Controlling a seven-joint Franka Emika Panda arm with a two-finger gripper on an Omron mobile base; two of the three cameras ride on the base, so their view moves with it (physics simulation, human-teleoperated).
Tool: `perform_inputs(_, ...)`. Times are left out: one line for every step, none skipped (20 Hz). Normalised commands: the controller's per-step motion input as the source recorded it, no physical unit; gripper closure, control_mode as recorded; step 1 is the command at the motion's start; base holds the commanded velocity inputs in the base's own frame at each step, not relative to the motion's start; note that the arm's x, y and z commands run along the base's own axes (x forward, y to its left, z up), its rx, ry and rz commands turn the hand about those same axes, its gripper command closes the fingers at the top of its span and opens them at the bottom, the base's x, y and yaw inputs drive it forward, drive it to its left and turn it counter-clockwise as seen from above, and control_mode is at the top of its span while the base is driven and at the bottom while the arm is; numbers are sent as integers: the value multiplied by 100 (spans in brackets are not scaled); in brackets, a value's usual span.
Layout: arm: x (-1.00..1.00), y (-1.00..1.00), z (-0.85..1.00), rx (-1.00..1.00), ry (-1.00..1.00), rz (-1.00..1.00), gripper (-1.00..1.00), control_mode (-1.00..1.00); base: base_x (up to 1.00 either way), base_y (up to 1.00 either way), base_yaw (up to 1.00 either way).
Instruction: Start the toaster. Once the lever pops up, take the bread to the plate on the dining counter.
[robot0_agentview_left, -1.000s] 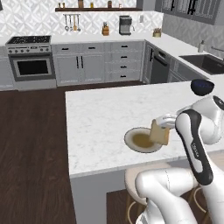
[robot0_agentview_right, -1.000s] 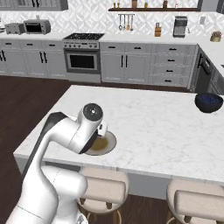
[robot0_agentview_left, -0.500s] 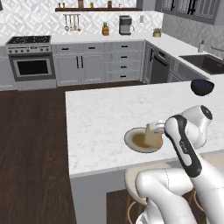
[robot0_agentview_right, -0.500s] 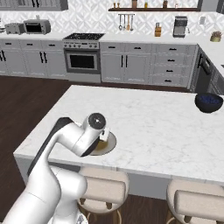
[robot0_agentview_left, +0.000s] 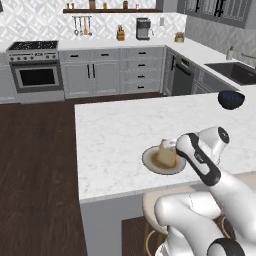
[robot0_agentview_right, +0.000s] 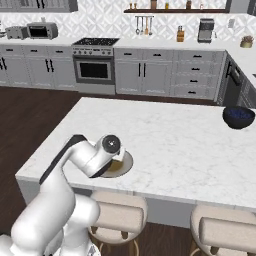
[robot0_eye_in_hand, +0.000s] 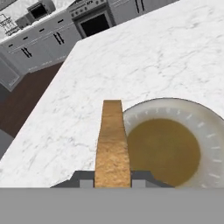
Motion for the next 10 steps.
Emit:
perform_inputs(69,0,-25,2,0,0,100,-100,0,0,0)
perform_inputs(69,0,-25,3,0,0,100,-100,0,0,0)
perform_inputs(66,0,-25,3,0,0,100,-100,0,0,0)
perform_inputs(61,0,-26,3,0,1,100,-100,0,0,0)
perform_inputs(59,0,-26,3,0,1,100,-100,0,0,0)
perform_inputs(46,0,-30,4,0,2,100,-100,0,0,0)
perform_inputs(29,0,-41,4,1,3,100,-100,0,0,0)
perform_inputs(1,0,-49,4,2,5,100,-100,0,0,0)
perform_inputs(0,0,-54,4,2,5,100,-100,0,0,0)
perform_inputs(0,0,-53,4,7,5,100,-100,0,0,0)
